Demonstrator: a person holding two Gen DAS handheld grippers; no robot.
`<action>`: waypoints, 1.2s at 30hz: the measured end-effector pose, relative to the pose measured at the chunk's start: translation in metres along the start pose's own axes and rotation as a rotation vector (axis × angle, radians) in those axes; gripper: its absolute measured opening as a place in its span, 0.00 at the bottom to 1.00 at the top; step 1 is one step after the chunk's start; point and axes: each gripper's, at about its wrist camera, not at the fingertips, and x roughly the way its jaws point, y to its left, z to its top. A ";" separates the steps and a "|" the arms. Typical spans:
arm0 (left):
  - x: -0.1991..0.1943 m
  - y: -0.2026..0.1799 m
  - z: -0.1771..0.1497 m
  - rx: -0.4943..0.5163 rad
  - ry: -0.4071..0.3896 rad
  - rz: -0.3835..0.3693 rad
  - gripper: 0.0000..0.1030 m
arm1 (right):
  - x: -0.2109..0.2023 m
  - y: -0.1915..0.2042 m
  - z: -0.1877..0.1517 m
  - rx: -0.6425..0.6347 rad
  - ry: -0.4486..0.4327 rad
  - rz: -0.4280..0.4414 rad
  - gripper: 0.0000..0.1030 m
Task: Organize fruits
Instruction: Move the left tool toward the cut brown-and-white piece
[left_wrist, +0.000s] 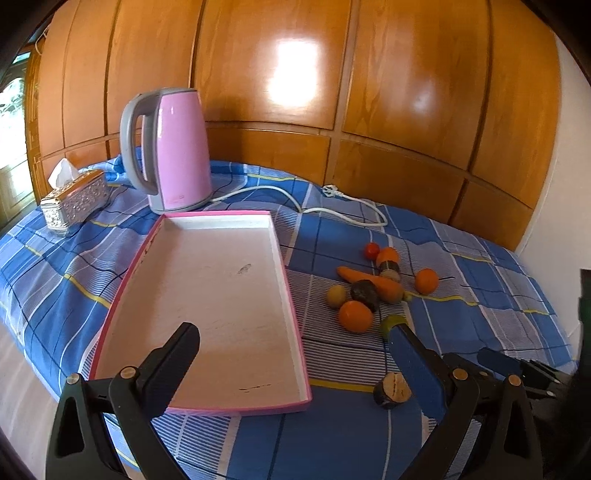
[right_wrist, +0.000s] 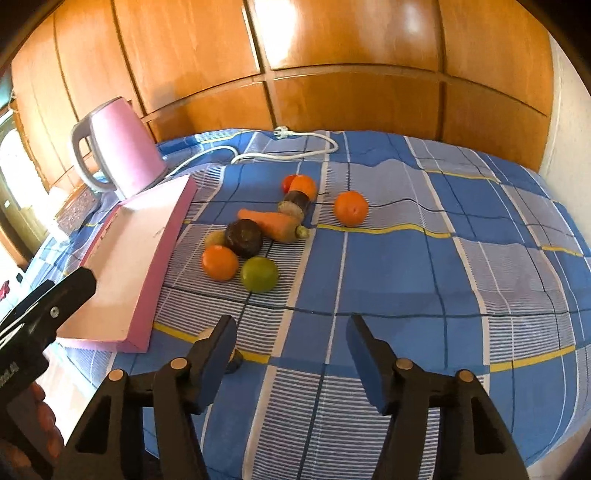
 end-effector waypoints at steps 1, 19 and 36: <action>0.000 -0.001 0.000 0.002 0.002 -0.007 1.00 | 0.001 -0.002 0.000 0.008 0.008 -0.001 0.61; 0.017 -0.012 0.004 0.104 0.073 -0.148 0.90 | 0.004 -0.021 0.000 0.036 0.025 -0.069 0.61; 0.028 -0.030 -0.015 0.229 0.147 -0.213 0.71 | 0.011 -0.031 -0.003 0.050 0.037 -0.109 0.61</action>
